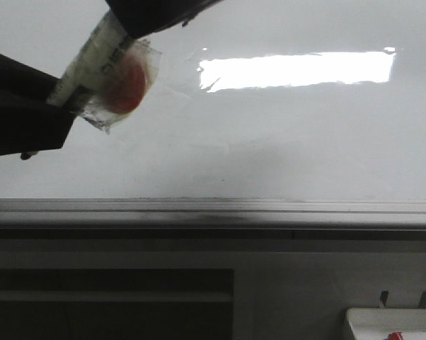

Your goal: Write number 2 on whiteboard

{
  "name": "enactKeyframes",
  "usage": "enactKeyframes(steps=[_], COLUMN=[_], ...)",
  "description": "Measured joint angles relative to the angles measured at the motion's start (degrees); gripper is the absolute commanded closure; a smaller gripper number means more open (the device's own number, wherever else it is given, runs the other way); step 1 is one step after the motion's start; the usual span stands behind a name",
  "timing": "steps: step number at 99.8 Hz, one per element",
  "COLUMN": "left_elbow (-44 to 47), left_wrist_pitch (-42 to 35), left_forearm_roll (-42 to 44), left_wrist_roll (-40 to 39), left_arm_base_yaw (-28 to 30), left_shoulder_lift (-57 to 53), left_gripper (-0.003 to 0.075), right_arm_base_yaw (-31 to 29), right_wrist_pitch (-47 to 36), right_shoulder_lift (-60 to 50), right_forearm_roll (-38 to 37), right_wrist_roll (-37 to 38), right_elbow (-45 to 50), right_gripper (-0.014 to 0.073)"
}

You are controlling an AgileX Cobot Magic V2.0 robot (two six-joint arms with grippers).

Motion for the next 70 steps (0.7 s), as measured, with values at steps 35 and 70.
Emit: enactKeyframes(steps=[35,70], left_elbow=[0.0,0.0], left_wrist_pitch=[0.5,0.7], left_forearm_roll=[-2.6,-15.6], left_wrist_roll=[0.0,0.0], left_arm_base_yaw=[1.8,7.7], left_shoulder_lift=[-7.0,-19.0], left_gripper=[0.0281,0.0736], right_arm_base_yaw=[-0.8,-7.6], right_wrist_pitch=[-2.0,-6.6], right_shoulder_lift=[-1.7,-5.2], right_forearm_roll=[-0.9,-0.9], right_wrist_roll=[0.1,0.2], right_elbow=[-0.1,-0.1], right_gripper=[0.0664,0.0663])
